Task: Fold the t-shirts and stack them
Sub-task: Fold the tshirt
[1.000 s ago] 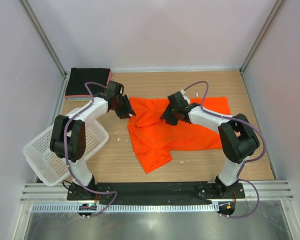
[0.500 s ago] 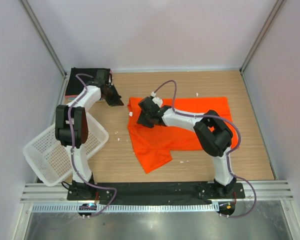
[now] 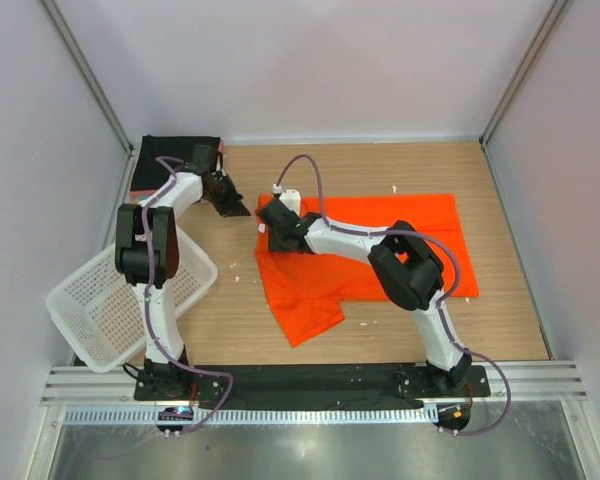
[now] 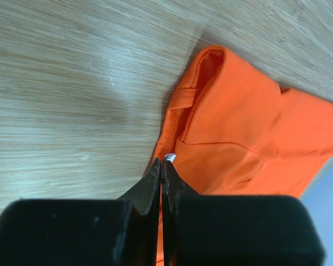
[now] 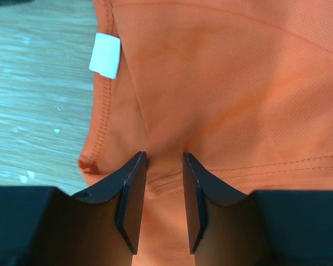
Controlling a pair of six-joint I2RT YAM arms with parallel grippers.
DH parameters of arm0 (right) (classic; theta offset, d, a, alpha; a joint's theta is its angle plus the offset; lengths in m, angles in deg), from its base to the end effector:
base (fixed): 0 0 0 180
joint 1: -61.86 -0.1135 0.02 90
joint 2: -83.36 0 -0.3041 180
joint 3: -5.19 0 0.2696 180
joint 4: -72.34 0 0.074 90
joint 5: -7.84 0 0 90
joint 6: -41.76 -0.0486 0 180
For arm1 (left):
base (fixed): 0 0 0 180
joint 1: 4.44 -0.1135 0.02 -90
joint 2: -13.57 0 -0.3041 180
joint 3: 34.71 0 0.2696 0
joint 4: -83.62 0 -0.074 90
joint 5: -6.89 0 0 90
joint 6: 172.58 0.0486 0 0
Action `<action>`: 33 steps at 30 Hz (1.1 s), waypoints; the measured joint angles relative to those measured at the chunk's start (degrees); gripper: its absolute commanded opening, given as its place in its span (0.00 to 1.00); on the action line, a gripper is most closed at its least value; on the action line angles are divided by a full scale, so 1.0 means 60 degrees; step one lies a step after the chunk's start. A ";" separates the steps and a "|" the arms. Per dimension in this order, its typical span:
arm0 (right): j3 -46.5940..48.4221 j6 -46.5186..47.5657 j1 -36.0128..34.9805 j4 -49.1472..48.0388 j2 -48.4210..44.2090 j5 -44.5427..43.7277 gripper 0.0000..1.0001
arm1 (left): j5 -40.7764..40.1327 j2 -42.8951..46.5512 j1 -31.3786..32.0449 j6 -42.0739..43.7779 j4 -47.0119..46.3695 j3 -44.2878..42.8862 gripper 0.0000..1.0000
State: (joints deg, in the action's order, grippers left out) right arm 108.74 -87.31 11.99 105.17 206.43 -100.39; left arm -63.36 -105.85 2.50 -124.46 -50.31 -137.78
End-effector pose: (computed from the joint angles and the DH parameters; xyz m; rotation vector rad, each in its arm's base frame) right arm 0.3425 0.3828 0.1831 -0.0968 2.4432 0.3035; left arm 0.4780 -0.0747 0.1964 -0.7152 2.6647 -0.7165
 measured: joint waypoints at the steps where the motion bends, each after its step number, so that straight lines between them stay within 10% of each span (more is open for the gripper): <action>1: 0.0011 0.0091 -0.0018 0.0036 0.0022 -0.0018 0.37 | 0.0000 0.0000 0.0000 -0.0004 0.0000 0.0000 0.00; 10: 0.0015 0.0696 -0.0135 0.0237 0.0069 -0.0004 0.02 | 0.0000 -0.0004 0.0000 -0.0022 0.0000 0.0000 0.00; 33: 0.0189 0.1027 -0.0135 0.1275 -0.0120 0.0066 0.01 | 0.0062 -0.0401 0.0000 -0.0033 -0.0135 0.0000 0.00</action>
State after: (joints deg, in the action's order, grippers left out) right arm 109.88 -81.15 11.18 112.82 205.71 -100.00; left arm -62.99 -108.25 2.50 -124.66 -51.12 -137.78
